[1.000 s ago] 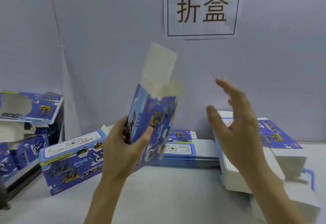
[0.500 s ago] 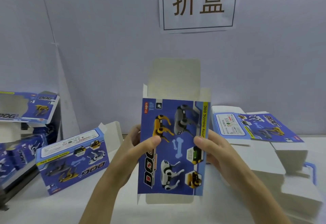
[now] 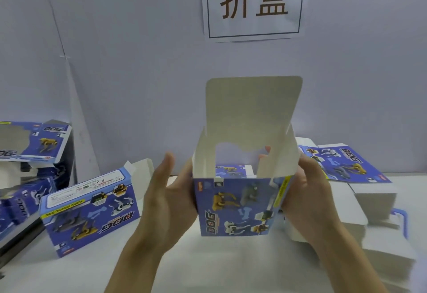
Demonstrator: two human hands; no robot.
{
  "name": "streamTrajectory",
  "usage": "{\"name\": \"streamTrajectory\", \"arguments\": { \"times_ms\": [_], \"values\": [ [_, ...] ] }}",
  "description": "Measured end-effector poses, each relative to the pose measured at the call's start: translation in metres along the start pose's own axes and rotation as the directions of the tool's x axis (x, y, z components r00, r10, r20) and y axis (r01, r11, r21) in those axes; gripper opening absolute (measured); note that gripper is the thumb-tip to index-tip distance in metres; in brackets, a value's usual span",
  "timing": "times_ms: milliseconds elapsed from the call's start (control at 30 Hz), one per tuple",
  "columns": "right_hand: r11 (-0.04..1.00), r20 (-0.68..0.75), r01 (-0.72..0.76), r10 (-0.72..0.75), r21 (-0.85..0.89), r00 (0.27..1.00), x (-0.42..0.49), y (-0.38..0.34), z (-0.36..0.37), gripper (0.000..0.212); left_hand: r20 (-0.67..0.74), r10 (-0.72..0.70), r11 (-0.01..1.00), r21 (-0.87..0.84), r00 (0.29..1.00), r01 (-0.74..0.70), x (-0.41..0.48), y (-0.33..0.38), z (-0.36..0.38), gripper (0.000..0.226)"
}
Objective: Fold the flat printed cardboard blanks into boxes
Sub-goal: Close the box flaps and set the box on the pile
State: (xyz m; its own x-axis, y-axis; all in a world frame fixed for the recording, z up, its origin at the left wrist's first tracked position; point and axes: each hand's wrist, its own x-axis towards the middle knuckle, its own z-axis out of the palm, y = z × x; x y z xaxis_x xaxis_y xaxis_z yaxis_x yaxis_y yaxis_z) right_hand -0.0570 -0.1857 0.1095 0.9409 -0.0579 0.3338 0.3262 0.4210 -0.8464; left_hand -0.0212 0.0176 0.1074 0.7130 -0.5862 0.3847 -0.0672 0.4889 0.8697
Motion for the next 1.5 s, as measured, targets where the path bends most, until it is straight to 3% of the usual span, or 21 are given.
{"name": "streamTrajectory", "arguments": {
  "times_ms": [100, 200, 300, 433, 600, 667, 767, 833, 933, 1000, 1033, 1067, 1133, 1233, 1300, 1400, 1500],
  "values": [
    [0.998, 0.094, 0.0, -0.006, 0.069, 0.996, -0.004, 0.0, 0.002, 0.059, -0.101, 0.026, 0.994, 0.11, 0.995, -0.015, 0.004, -0.001, 0.015, 0.037],
    [0.999, 0.168, -0.024, 0.016, 0.044, 0.986, -0.006, 0.003, 0.002, 0.064, -0.236, 0.093, 0.985, 0.166, 0.967, -0.054, 0.008, -0.004, 0.021, 0.026],
    [0.995, 0.184, -0.077, 0.088, -0.063, 0.979, -0.008, 0.002, 0.008, 0.074, -0.272, 0.092, 0.979, 0.199, 0.958, -0.037, 0.006, -0.003, 0.016, 0.037],
    [0.969, 0.124, -0.065, 0.096, -0.236, 0.988, -0.01, 0.005, 0.013, 0.04, -0.36, 0.113, 0.917, 0.397, 0.926, 0.042, 0.007, -0.011, 0.008, 0.042],
    [0.955, 0.095, -0.089, 0.12, -0.282, 0.988, -0.01, 0.002, 0.011, 0.041, -0.349, 0.058, 0.861, 0.492, 0.935, 0.13, 0.007, -0.011, 0.006, 0.051],
    [0.946, 0.04, -0.065, 0.082, -0.319, 0.996, -0.008, 0.004, 0.011, 0.044, -0.36, 0.077, 0.852, 0.508, 0.93, 0.126, 0.008, -0.01, 0.01, 0.05],
    [0.967, -0.12, -0.049, 0.019, -0.252, 0.993, -0.003, 0.007, 0.012, 0.025, -0.434, 0.193, 0.904, 0.428, 0.88, 0.013, 0.01, -0.009, 0.021, 0.043],
    [0.985, -0.304, -0.078, 0.027, -0.156, 0.952, 0.0, 0.007, 0.006, 0.017, -0.445, 0.341, 0.895, 0.422, 0.828, -0.142, 0.008, -0.008, 0.021, 0.061],
    [0.993, -0.421, -0.119, 0.113, 0.012, 0.9, 0.004, 0.006, 0.0, 0.014, -0.143, 0.453, 0.707, 0.66, 0.88, -0.256, 0.001, -0.007, 0.027, 0.098],
    [0.983, -0.395, -0.149, 0.179, 0.106, 0.901, 0.004, 0.004, 0.002, 0.016, 0.033, 0.443, 0.366, 0.906, 0.896, -0.214, 0.0, -0.015, 0.028, 0.119],
    [0.98, -0.368, -0.165, 0.194, 0.107, 0.91, 0.004, 0.004, 0.002, 0.018, 0.088, 0.441, 0.168, 0.97, 0.893, -0.178, 0.001, -0.021, 0.028, 0.124],
    [0.98, -0.344, -0.187, 0.199, 0.067, 0.918, 0.003, 0.003, 0.003, 0.02, 0.106, 0.442, 0.033, 0.99, 0.891, -0.134, 0.003, -0.026, 0.029, 0.127],
    [0.973, -0.306, -0.222, 0.195, -0.058, 0.932, 0.0, 0.0, 0.003, 0.021, 0.065, 0.447, -0.027, 0.998, 0.892, -0.059, 0.004, -0.027, 0.029, 0.128],
    [0.965, -0.327, -0.15, 0.073, -0.216, 0.942, -0.004, -0.011, -0.004, 0.015, 0.008, 0.418, 0.001, 1.0, 0.908, -0.009, 0.003, -0.022, 0.017, 0.125],
    [0.953, -0.35, 0.034, -0.144, -0.301, 0.926, -0.007, -0.021, -0.011, 0.011, 0.005, 0.359, -0.023, 1.0, 0.933, 0.003, 0.0, -0.017, 0.006, 0.127],
    [0.773, -0.282, 0.248, -0.48, -0.584, 0.831, -0.011, -0.029, -0.021, 0.03, 0.022, 0.313, -0.017, 1.0, 0.95, -0.018, -0.001, -0.012, 0.001, 0.129],
    [0.539, -0.112, 0.342, -0.642, -0.77, 0.759, -0.012, -0.026, -0.026, 0.042, 0.054, 0.338, -0.02, 0.999, 0.94, -0.05, -0.003, -0.011, 0.007, 0.125]
  ]
}}
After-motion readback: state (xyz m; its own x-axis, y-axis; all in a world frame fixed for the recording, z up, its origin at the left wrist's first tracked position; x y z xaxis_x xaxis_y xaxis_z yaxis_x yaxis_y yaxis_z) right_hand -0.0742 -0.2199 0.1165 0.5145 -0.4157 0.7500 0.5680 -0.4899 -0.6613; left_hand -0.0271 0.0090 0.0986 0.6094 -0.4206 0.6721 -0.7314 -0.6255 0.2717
